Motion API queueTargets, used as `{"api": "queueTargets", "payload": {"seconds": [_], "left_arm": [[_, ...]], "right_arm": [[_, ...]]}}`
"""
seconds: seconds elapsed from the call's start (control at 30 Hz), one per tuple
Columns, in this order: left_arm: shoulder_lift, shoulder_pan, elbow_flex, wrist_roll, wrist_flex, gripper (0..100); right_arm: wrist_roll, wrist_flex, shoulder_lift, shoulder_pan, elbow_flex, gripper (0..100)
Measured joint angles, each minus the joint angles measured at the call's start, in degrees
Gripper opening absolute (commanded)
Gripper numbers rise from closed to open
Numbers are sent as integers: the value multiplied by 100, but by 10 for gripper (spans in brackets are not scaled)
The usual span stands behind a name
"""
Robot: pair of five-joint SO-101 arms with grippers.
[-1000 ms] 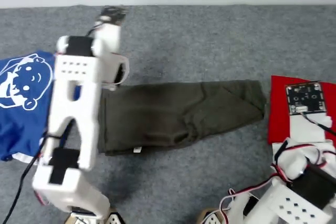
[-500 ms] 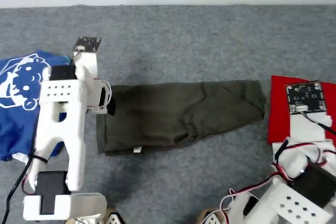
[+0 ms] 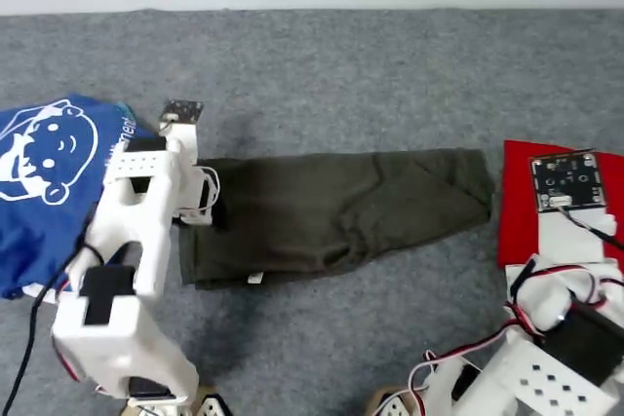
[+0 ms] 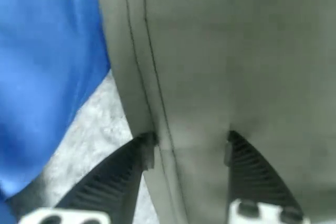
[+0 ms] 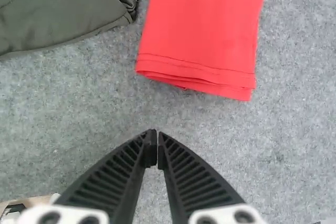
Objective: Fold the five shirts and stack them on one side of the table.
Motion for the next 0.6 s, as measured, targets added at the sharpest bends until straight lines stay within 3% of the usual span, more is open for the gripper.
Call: {"api": "queueTargets", "payload": {"seconds": [0.2,0.43,0.6], "left_arm": [[791,105,-738,0,396,220],[1468,299,-1591,26,870,9],[1521,677,-1732,-237,1055,12]], "right_arm": [[0,0,0,0,0,9],[0,0,0,0,0,9],[0,0,0,0,0,9]]}}
